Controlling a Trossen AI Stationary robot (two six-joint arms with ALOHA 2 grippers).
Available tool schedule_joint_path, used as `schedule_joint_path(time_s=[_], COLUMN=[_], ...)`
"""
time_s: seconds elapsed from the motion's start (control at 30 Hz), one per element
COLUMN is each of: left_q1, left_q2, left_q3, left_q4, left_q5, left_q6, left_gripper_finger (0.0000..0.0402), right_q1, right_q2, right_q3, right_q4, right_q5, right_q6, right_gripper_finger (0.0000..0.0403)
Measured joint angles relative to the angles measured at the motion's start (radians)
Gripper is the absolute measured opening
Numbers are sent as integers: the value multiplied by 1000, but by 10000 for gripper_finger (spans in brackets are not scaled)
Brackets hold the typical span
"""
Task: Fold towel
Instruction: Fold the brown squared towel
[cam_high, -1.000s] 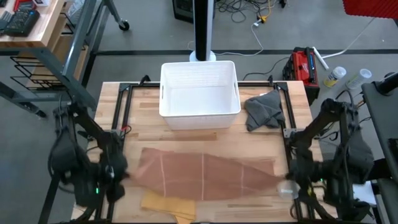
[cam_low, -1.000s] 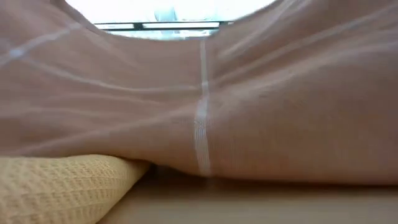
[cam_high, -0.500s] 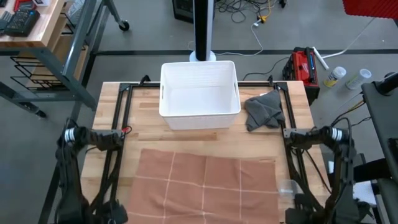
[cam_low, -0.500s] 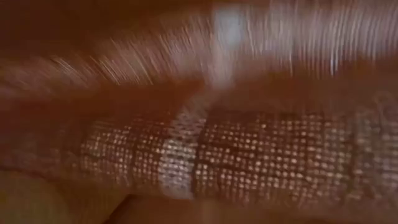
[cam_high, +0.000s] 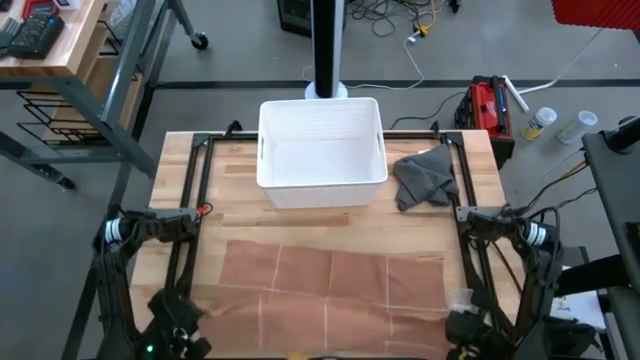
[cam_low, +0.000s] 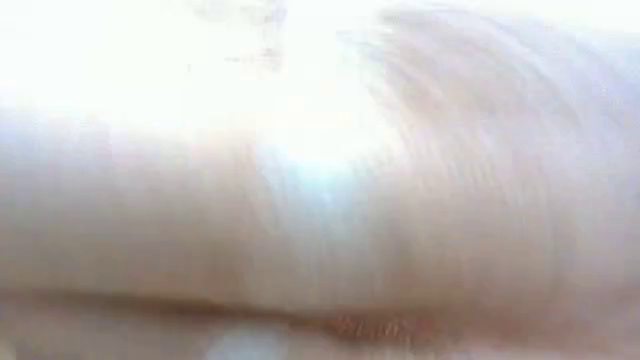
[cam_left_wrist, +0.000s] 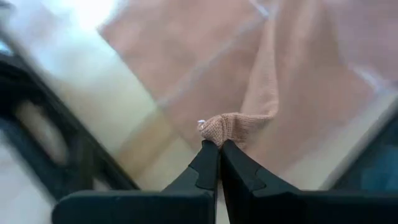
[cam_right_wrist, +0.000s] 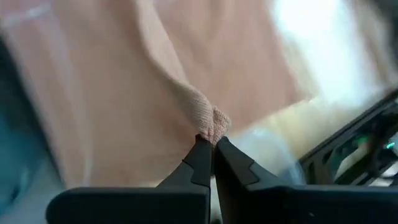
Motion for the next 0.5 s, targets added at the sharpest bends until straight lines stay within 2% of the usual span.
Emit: schedule_joint_path(time_s=[0.1, 0.2, 0.5], left_q1=[24, 49, 96], left_q2=[-32, -36, -42], left_q3=[-94, -170, -340], left_q4=[29, 22, 40], left_q5=[7, 6, 2], left_q6=[49, 33, 23], left_gripper_finger=[0, 0, 0], right_q1=[-46, -86, -156], right_q2=[1, -1, -9], right_q3=[-30, -58, -127], right_q4=[10, 5, 6], right_q5=[6, 11, -40], right_q6=[-20, -53, -408], right_gripper_finger=[0, 0, 0])
